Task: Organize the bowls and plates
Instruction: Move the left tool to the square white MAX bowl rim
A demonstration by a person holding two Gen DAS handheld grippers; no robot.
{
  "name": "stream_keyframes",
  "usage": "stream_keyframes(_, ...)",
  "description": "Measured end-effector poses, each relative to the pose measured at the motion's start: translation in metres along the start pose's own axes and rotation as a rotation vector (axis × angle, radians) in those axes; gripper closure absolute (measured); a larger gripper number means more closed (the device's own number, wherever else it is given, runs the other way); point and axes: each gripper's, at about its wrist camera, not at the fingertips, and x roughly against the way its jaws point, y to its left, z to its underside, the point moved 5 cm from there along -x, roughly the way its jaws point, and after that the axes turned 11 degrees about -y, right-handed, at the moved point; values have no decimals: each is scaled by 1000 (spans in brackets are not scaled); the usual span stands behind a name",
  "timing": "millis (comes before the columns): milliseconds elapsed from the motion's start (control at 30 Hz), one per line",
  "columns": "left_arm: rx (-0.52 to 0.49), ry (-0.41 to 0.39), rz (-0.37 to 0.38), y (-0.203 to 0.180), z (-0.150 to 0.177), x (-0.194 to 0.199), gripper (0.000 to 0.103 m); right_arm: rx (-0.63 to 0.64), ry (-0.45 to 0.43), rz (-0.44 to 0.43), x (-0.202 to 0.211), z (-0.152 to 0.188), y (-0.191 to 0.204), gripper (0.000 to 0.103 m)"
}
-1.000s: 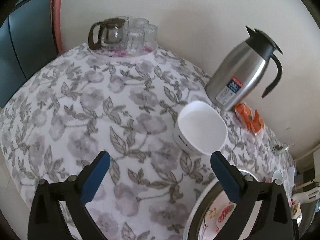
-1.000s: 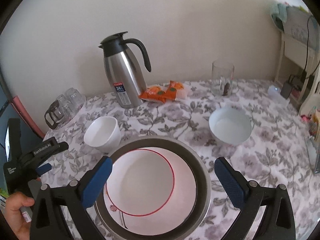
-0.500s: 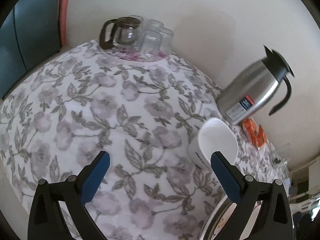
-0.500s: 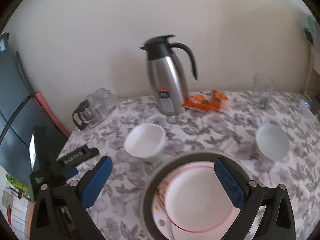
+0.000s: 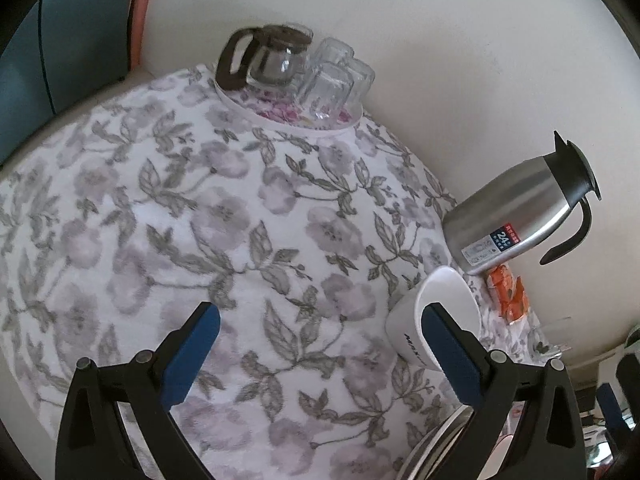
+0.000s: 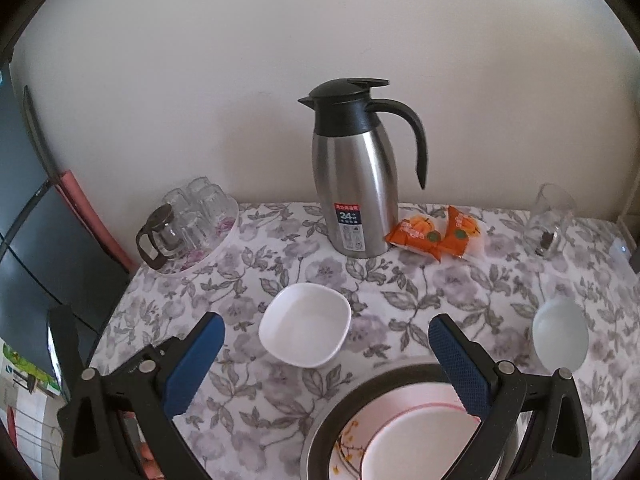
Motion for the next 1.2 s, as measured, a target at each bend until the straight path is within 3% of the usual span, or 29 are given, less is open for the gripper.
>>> stream_keyframes(267,-1,66,73,-18,15,-28,2,31,111,43,-47,6,0,2)
stream_keyframes(467,-14,87,113,-35,26,-44,3,-42,224,75,-84,32,-15,22)
stream_keyframes(533,-28,90,107,-40,30,-50,5,-71,258,77,-94,40,-19,23)
stream_keyframes(700,-54,116,115,-51,38,-67,22,-126,296,84,-112,49,-26,23)
stream_keyframes(833,-65,114,118,-57,40,-75,23,-122,334,102,-126,58,-27,31)
stream_keyframes(1200,-60,119,140,-61,42,-94,41,-157,392,126,-151,76,-20,53)
